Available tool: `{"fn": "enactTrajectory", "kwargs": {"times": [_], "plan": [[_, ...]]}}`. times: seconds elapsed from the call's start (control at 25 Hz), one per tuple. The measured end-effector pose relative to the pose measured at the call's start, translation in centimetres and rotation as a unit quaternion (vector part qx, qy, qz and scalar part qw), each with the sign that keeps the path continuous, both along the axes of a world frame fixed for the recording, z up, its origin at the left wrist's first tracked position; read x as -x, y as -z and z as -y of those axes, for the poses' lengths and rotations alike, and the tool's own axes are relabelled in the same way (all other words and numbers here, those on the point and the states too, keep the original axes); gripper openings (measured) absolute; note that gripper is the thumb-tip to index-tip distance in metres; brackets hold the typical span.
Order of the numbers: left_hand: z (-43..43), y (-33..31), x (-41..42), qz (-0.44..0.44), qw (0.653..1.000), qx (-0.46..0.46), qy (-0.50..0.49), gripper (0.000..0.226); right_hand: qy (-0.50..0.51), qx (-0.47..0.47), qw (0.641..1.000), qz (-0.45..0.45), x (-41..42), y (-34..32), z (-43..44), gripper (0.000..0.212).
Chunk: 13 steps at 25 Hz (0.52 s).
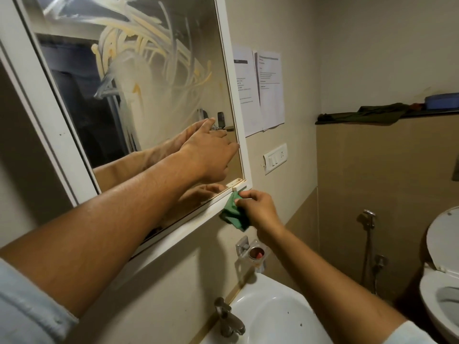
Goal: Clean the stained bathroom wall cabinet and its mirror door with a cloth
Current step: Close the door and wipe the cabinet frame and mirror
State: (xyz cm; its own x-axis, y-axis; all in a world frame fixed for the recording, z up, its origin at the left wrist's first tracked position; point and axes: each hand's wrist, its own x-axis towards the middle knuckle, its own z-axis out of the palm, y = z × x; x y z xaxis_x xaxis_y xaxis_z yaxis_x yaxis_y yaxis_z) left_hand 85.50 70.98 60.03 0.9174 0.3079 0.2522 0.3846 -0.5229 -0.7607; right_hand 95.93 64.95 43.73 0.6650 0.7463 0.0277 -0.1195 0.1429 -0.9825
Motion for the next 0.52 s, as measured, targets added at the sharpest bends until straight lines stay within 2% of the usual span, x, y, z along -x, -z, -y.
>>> {"fn": "enactTrajectory", "kwargs": {"times": [0.04,0.12,0.24,0.32,0.44,0.52], "plan": [[0.0,0.0,0.1,0.000,1.000,0.005,0.002,0.056,-0.007,0.004,1.000,-0.025,-1.0,-0.4,0.8,0.008],[0.1,0.1,0.3,0.002,1.000,0.017,0.005,0.058,0.056,-0.018,0.997,-0.047,-2.7,-1.1,0.9,0.012],[0.2,0.2,0.5,0.003,1.000,0.016,-0.005,0.064,0.136,-0.030,0.986,0.095,-1.5,-1.8,-1.2,0.025],[0.1,0.1,0.5,-0.001,1.000,0.013,-0.008,0.065,0.157,-0.021,0.977,0.142,0.7,-1.1,-1.9,0.029],[-0.2,0.0,0.4,0.005,1.000,0.023,0.005,0.052,0.080,-0.026,0.981,0.175,1.3,-0.3,0.0,0.029],[-0.3,0.0,0.3,0.006,0.999,0.032,0.008,0.052,0.019,-0.043,0.995,0.091,-0.9,-0.9,1.7,0.025]]}}
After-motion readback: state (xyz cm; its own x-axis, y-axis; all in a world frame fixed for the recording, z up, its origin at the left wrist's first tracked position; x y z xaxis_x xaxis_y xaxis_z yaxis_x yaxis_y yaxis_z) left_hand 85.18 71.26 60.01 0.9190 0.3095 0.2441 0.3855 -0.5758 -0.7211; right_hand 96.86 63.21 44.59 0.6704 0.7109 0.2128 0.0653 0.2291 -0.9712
